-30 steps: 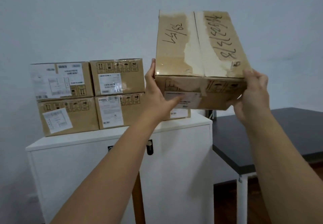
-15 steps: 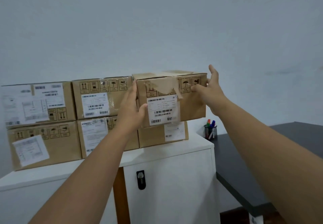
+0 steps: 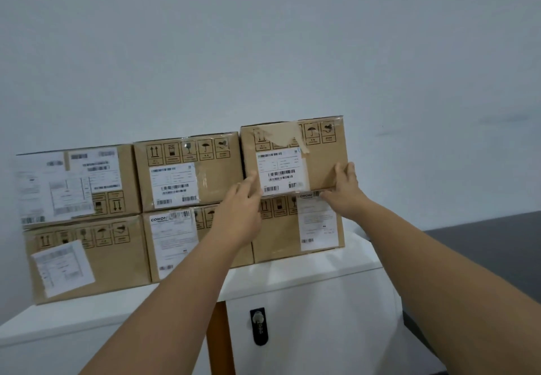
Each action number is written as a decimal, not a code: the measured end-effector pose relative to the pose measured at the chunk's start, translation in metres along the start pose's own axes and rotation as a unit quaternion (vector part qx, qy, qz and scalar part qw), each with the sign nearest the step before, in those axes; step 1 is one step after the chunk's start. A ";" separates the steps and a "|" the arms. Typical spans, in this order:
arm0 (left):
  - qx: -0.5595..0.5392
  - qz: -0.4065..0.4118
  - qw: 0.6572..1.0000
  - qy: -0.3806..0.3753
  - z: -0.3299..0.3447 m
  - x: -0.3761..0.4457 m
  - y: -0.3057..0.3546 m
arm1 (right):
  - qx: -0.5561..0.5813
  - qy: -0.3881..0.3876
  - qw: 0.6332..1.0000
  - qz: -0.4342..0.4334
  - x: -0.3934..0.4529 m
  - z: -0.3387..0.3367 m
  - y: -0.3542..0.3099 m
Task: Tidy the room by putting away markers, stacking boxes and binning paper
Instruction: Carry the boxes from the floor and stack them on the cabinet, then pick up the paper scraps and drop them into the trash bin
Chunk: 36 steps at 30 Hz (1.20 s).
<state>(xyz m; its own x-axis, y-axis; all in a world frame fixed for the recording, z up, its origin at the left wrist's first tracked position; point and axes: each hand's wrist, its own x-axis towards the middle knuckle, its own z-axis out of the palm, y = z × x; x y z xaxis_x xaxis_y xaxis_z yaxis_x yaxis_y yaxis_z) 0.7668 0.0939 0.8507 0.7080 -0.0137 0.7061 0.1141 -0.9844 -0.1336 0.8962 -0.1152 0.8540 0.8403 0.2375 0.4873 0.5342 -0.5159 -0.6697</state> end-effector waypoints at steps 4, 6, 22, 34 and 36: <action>0.083 0.009 0.992 -0.098 0.024 -0.007 -0.014 | -0.067 -0.047 0.996 0.029 0.007 0.024 0.008; 0.087 0.002 0.989 -0.117 0.031 -0.004 -0.017 | -0.076 -0.056 0.995 0.034 0.011 0.034 0.008; -0.184 -0.032 0.973 -0.138 0.041 -0.172 -0.010 | 0.003 -0.035 0.997 -0.061 -0.127 0.074 0.002; -0.271 -0.265 0.835 -0.399 0.047 -0.441 -0.022 | 0.056 -0.392 0.914 0.090 -0.397 0.202 0.017; -0.282 -0.284 0.815 -0.419 0.046 -0.477 -0.022 | 0.054 -0.434 0.890 0.130 -0.434 0.217 0.025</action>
<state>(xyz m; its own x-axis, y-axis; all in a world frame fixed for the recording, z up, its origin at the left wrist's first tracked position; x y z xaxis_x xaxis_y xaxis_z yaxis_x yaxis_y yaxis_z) 0.4589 0.1307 0.4846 0.9069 0.3640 -0.2122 0.4183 -0.7173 0.5573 0.5645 -0.0527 0.5045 0.6662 0.6922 -0.2777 0.2777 -0.5758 -0.7690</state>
